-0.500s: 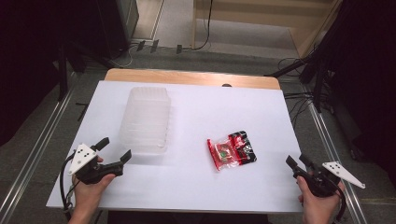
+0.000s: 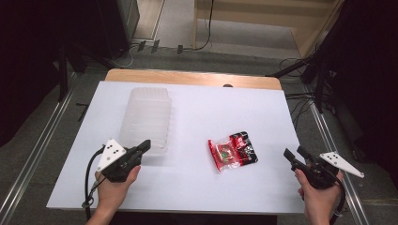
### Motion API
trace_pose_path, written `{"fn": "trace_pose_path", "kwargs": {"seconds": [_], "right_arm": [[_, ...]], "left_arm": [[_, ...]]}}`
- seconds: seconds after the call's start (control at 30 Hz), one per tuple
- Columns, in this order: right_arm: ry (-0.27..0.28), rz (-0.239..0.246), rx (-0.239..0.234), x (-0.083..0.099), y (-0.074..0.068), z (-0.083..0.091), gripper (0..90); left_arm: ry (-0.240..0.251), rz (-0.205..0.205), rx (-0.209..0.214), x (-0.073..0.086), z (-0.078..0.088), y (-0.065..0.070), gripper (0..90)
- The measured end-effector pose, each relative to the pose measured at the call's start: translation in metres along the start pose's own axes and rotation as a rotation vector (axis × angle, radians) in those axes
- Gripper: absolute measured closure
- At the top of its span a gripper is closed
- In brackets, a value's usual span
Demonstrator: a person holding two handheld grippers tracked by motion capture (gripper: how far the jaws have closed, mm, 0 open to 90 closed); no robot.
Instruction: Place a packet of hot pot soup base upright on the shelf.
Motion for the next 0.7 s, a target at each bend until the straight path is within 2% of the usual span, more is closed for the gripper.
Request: {"fn": "trace_pose_path", "kwargs": {"seconds": [0.17, 0.27, 0.37, 0.53, 0.7], "right_arm": [[-0.024, -0.015, -0.035, 0.0, -0.002, -0.009, 41.3], [-0.065, -0.028, -0.057, 0.0, -0.004, -0.015, 43.1], [-0.098, -0.029, -0.051, 0.0, -0.008, -0.02, 44.6], [-0.113, -0.018, -0.051, 0.002, -0.013, -0.027, 44.4], [-0.121, -0.003, -0.056, 0.005, -0.013, -0.031, 43.7]], "left_arm": [[-0.023, -0.043, 0.071, -0.002, -0.019, 0.027, 90.0], [-0.041, -0.06, 0.103, -0.001, -0.033, 0.045, 90.0], [-0.069, -0.068, 0.14, 0.001, -0.047, 0.063, 90.0], [-0.103, -0.064, 0.187, 0.007, -0.068, 0.088, 90.0], [-0.137, -0.053, 0.225, 0.011, -0.087, 0.106, 90.0]]}}
Point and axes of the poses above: each handheld gripper's, and its own axes: z roughly backward along the jaws, x roughly out of its underside, y roughly to its right, the point moved 2 cm from there along -z, roughly forward along the jaws, and after that the axes turned 15 degrees about -x, right-handed, at the moved point
